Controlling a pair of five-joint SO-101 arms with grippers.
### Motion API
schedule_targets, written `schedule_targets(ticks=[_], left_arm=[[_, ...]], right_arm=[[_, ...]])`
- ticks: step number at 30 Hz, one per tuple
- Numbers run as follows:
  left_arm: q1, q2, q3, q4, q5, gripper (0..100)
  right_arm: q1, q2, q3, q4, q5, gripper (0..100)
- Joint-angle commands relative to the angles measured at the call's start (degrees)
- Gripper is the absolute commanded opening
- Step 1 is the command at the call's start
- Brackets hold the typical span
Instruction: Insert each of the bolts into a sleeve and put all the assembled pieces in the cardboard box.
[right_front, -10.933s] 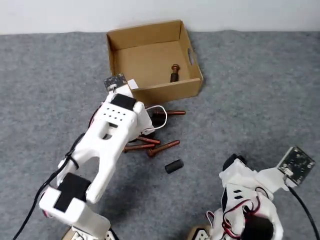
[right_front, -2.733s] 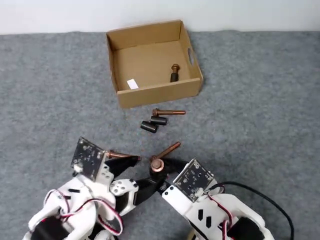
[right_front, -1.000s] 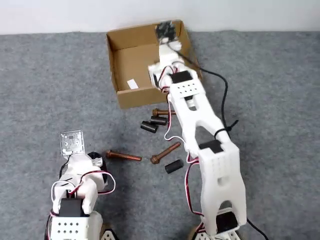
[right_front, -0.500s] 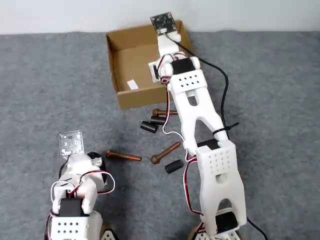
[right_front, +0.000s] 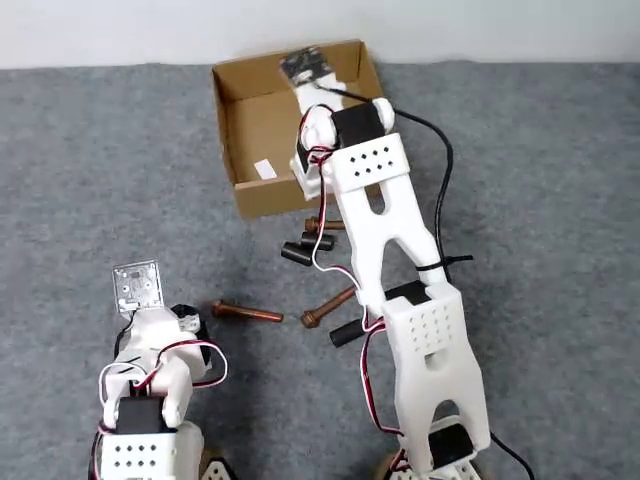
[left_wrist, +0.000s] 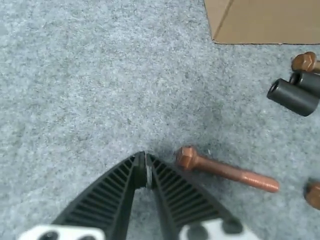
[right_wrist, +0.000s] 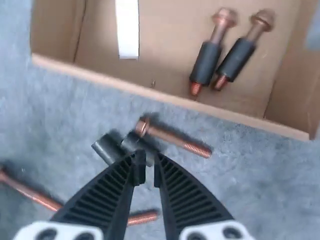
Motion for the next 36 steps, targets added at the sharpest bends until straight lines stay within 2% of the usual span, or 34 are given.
schedule_targets(ticks=[1,6,12,36], left_arm=[[-0.3,-0.2,-0.3,-1.5,0.3,0],[-0.4,-0.2,-0.3,-1.5,0.3,0],[-0.4,-0.2,-0.3,-1.5,0.3,0],[-0.4,-0.2,-0.3,-1.6,0.3,0]], right_arm=[[-1.5,-4.6,1.3,2.5,5.6,1.1],[-3.8,-4.0,7.7,2.5,10.4,2.8],[-3.9,-3.2,15.1,2.0,10.5,16.6],[-4.0,11.2,14.9,-10.9,16.3,15.4]])
